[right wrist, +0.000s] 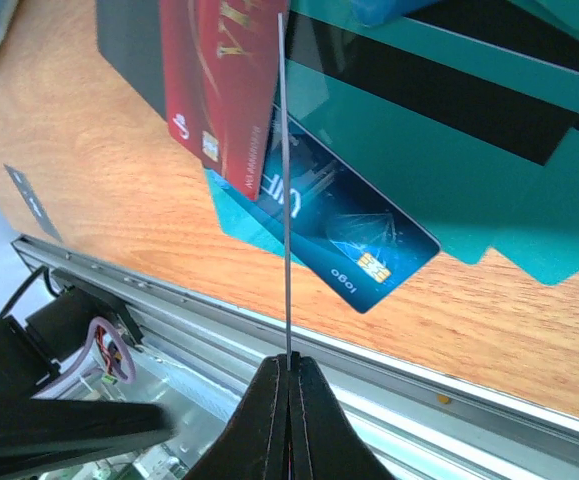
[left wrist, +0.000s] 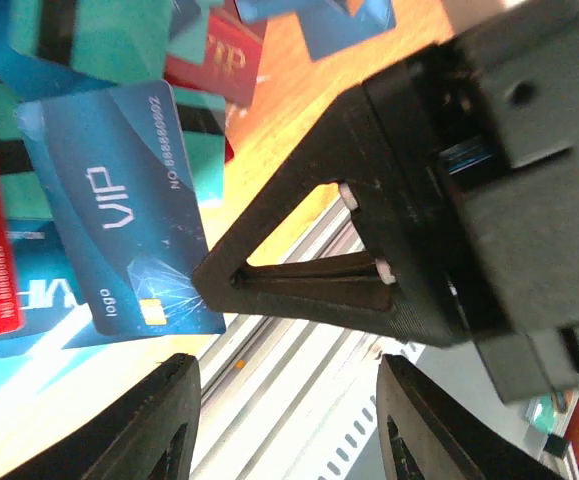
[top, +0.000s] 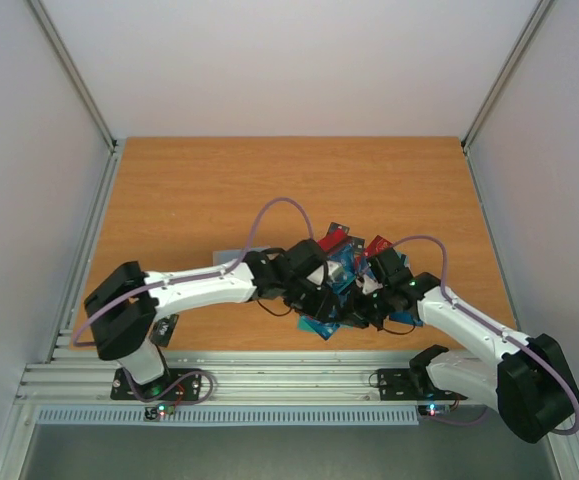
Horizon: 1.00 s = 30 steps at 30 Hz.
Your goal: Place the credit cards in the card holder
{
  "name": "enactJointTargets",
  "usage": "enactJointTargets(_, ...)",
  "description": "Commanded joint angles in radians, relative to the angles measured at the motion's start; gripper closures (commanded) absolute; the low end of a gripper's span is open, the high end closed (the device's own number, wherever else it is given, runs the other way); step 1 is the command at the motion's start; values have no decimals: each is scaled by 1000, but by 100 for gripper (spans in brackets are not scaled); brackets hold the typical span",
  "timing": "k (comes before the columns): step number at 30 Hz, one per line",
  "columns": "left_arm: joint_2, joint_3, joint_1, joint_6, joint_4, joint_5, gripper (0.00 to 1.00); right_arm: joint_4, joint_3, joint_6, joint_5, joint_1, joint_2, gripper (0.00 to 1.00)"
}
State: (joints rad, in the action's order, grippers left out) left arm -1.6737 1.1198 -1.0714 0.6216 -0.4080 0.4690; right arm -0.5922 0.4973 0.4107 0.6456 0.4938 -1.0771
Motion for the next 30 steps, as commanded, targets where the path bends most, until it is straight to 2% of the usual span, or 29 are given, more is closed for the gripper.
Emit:
enactJointTargets(1,120,-17,53,-1,-76,-54,49,-54,77,-73,-22,-4,3,99)
enactJointTargets(5,232,-33,126,-31,-172,-87,44,-92,141,-115,-36,-3,6,99)
enactJointTargets(8,296,-46,221,-82,-242,-82,43,-101,193,-139,-35,-4,1,99)
enactJointTargets(12,374,-55,343,-145,-317,-49,39,-102,276,-184,-17,-4,-21,99)
enactJointTargets(16,426,-50,451,-195,-348,43,32,-89,370,-226,10,-6,-44,99)
enactJointTargets(23,458,-41,607,-194,-243,348,30,34,466,-250,117,-7,-75,99)
enactJointTargets(27,454,-44,645,-120,-91,505,30,147,502,-225,228,-8,-104,99)
enactJointTargets(30,442,-25,656,-91,-50,560,30,222,530,-202,302,-8,-132,99)
